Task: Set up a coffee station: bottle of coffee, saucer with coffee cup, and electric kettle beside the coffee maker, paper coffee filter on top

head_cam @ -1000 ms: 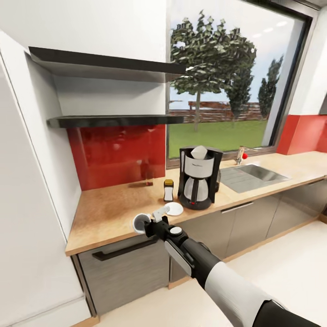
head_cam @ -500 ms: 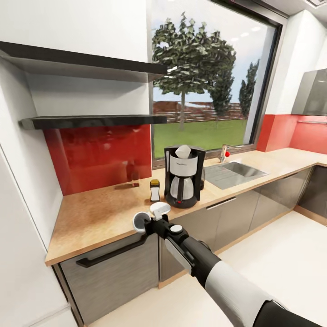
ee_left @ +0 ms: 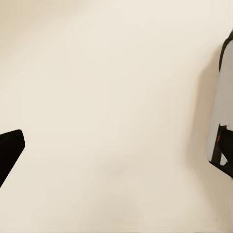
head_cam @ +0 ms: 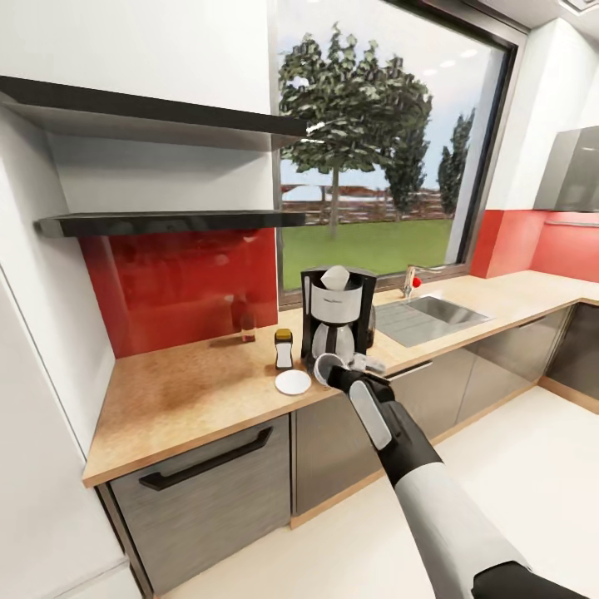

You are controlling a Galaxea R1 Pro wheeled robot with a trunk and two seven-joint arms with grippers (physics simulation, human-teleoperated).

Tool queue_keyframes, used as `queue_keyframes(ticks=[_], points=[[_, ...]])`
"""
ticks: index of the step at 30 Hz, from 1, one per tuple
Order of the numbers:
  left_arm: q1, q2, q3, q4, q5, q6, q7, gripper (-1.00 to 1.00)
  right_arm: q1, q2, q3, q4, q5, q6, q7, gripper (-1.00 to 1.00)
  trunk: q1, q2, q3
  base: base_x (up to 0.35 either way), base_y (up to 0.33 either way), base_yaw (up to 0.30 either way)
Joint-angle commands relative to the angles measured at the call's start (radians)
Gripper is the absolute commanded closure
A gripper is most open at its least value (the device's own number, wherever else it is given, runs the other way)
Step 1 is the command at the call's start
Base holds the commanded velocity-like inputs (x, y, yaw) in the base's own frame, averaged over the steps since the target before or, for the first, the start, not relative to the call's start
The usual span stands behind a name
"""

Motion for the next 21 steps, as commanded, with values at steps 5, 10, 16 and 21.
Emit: queue_keyframes(ticks=[5, 10, 16, 21], points=[[-0.001, -0.005, 0.0, 0.004, 0.001, -0.006, 0.003, -1.0, 0.0, 0.0, 0.002, 0.003, -0.146, 0.001, -0.079, 1.0, 0.0, -0.001, 0.0, 0.0, 0.0, 0.0], [-0.001, -0.007, 0.001, 0.004, 0.001, -0.005, 0.021, -1.0, 0.0, 0.0, 0.004, 0.003, -0.166, -0.001, -0.211, 1.0, 0.0, -0.001, 0.0, 0.0, 0.0, 0.0], [-0.001, -0.007, 0.002, 0.004, 0.002, -0.004, 0.065, -1.0, 0.0, 0.0, 0.005, 0.005, -0.166, -0.004, -0.237, 1.0, 0.0, -0.001, 0.0, 0.0, 0.0, 0.0], [-0.001, -0.007, 0.002, 0.003, 0.003, 0.005, 0.07, -1.0, 0.0, 0.0, 0.004, 0.015, -0.168, -0.005, -0.322, 1.0, 0.0, -0.001, 0.0, 0.016, 0.007, 0.0]])
